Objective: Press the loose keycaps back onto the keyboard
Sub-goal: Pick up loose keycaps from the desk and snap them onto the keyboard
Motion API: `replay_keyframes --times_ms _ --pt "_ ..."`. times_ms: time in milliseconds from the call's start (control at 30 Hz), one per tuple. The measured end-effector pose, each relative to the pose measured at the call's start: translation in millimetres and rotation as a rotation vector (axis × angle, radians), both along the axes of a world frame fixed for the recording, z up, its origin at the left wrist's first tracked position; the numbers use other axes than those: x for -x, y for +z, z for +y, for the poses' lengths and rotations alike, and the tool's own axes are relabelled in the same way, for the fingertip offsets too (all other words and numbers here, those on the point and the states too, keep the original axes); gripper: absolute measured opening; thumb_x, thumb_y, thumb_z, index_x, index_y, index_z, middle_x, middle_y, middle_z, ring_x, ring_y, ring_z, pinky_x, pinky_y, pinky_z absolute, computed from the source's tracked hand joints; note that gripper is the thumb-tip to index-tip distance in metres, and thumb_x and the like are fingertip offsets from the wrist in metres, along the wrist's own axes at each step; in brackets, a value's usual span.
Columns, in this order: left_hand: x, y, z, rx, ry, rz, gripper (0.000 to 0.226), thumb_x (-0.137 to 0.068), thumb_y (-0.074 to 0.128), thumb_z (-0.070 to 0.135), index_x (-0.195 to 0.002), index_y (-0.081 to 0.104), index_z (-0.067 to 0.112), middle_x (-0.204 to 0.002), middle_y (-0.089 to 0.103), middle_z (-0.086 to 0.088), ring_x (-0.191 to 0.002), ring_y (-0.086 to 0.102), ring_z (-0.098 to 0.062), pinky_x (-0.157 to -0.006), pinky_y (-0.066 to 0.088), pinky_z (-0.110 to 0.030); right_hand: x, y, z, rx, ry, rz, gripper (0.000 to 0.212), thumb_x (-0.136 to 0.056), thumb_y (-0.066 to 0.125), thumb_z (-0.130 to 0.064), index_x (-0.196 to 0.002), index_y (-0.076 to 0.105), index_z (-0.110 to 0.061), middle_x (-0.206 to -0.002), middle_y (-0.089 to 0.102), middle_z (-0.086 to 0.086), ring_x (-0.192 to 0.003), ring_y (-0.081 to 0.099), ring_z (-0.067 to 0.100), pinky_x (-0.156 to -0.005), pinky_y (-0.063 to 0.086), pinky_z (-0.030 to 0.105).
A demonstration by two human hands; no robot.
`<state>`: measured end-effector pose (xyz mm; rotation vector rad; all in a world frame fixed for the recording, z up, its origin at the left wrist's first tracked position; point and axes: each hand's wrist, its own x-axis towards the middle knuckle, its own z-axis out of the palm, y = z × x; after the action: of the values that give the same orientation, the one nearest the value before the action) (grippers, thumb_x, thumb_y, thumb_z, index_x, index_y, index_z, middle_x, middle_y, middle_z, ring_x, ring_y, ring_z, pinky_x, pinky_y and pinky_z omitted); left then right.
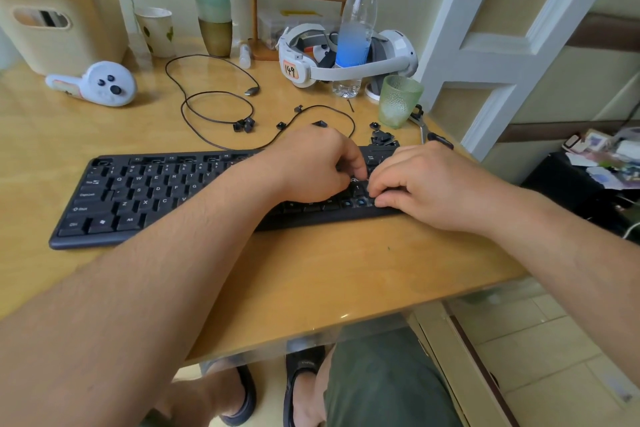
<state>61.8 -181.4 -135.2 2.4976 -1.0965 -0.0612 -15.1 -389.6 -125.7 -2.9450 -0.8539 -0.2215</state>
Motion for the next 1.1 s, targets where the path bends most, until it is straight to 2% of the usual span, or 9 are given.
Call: replay_keyframes --times_ms 100,300,433,633,767,867,967,1100 --pt "-1.0 -0.3 0.6 0.013 0.004 0.006 0.03 -0.093 0.062 0.019 -0.11 0.075 0.04 -0.102 0.071 0.016 -0.096 0.062 -0.008 -0.086 0.051 -0.029 0.0 -0.8 -3.7 -0.042 -0.025 -0.007 0.006 -0.089 0.079 -0.022 -0.093 0.08 -0.026 -0.096 0.075 -0.016 -0.095 0.065 0.008 -0.093 0.051 0.034" --pt "-1.2 -1.4 -0.5 0.03 0.005 0.005 0.03 -0.093 0.061 0.018 -0.109 0.075 0.04 -0.096 0.07 0.016 -0.089 0.06 -0.006 -0.081 0.048 -0.027 2.0 -2.4 -2.2 0.004 0.013 -0.042 0.008 -0.091 0.076 -0.017 -0.095 0.079 -0.023 -0.096 0.075 -0.013 -0.093 0.064 0.013 -0.09 0.047 0.03" --pt "-1.2 -0.7 0.1 0.032 0.003 0.012 0.03 -0.094 0.061 0.018 -0.11 0.075 0.039 -0.095 0.069 0.017 -0.087 0.06 -0.002 -0.08 0.047 -0.025 2.9 1.6 -6.1 -0.027 -0.009 -0.035 0.009 -0.092 0.075 -0.018 -0.095 0.08 -0.025 -0.1 0.076 -0.015 -0.097 0.066 0.009 -0.091 0.043 0.026" --pt "-0.8 -0.7 0.7 0.033 0.003 0.002 0.03 -0.093 0.061 0.018 -0.11 0.076 0.039 -0.095 0.069 0.018 -0.09 0.061 -0.006 -0.083 0.05 -0.026 5.3 -0.5 -3.8 -0.054 -0.017 -0.025 0.008 -0.091 0.075 -0.019 -0.095 0.08 -0.025 -0.1 0.076 -0.014 -0.097 0.067 0.009 -0.093 0.049 0.031" --pt "-1.7 -0.8 0.7 0.032 -0.002 0.009 0.031 -0.094 0.061 0.017 -0.11 0.075 0.039 -0.096 0.069 0.018 -0.087 0.06 -0.001 -0.078 0.047 -0.023 4.9 -0.5 -1.7 -0.003 0.012 -0.035 0.008 -0.091 0.074 -0.019 -0.095 0.081 -0.023 -0.1 0.076 -0.012 -0.097 0.067 0.013 -0.096 0.051 0.035" --pt "-1.7 -0.5 1.1 0.029 0.001 0.002 0.03 -0.094 0.061 0.018 -0.11 0.075 0.04 -0.095 0.068 0.018 -0.087 0.059 -0.003 -0.079 0.048 -0.025 3.8 -1.1 -1.4 0.036 0.033 -0.026 0.009 -0.09 0.076 -0.017 -0.095 0.081 -0.023 -0.101 0.074 -0.012 -0.097 0.065 0.01 -0.095 0.047 0.028" --pt "-1.5 -0.2 1.3 0.03 0.003 -0.002 0.03 -0.094 0.061 0.018 -0.11 0.075 0.039 -0.095 0.068 0.017 -0.084 0.058 -0.002 -0.08 0.048 -0.026 3.1 -0.5 -2.2 -0.03 -0.026 0.03 0.009 -0.089 0.078 -0.014 -0.092 0.081 -0.022 -0.102 0.072 -0.013 -0.096 0.06 0.003 -0.094 0.047 0.023" --pt "-1.2 0.7 1.6 0.028 0.003 -0.004 0.029 -0.094 0.061 0.019 -0.109 0.075 0.039 -0.092 0.066 0.019 -0.079 0.054 0.004 -0.077 0.046 -0.026 4.0 -8.1 1.0 -0.078 -0.061 -0.002 0.013 -0.088 0.077 -0.008 -0.085 0.079 -0.02 -0.097 0.069 -0.01 -0.096 0.058 0.013 -0.089 0.041 0.019"
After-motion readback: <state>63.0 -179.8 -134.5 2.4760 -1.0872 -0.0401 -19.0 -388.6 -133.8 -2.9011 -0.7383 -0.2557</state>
